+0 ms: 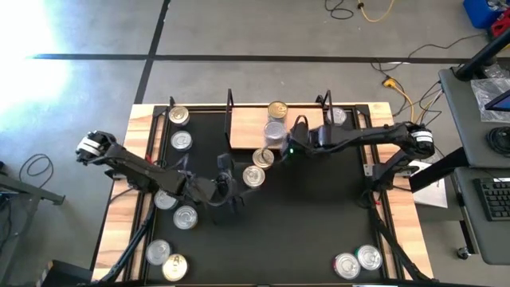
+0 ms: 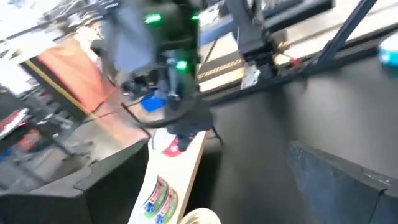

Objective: Stack canned seafood by type on shelf
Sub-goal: Put the red tuna can on the shelf

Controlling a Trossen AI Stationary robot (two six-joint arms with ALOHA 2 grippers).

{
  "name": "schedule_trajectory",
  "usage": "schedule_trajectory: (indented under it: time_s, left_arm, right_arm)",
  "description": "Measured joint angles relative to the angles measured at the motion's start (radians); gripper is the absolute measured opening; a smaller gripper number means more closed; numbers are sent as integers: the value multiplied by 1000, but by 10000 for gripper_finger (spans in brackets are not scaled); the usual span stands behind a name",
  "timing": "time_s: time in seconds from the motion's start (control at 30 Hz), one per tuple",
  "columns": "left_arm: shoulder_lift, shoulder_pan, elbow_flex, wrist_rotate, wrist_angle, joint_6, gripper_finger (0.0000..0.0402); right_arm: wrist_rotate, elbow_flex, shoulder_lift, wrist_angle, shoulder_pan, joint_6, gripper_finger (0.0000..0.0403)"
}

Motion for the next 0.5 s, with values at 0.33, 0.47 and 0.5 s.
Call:
schedule_trajectory:
  time_s: [0.33,0.47,0.5]
  left_arm:
    - [-151,182,-229,252,205,-135,367]
    - [-149,247,-186,307,135,-158,367]
    - [-140,268,-149,345,80,-164,367]
  right_arm:
    - [294,-238,-1,256,111,232,398]
    - [343,-335,-1,440,109,233,398]
    - [351,-348,-1,456,107,222,398]
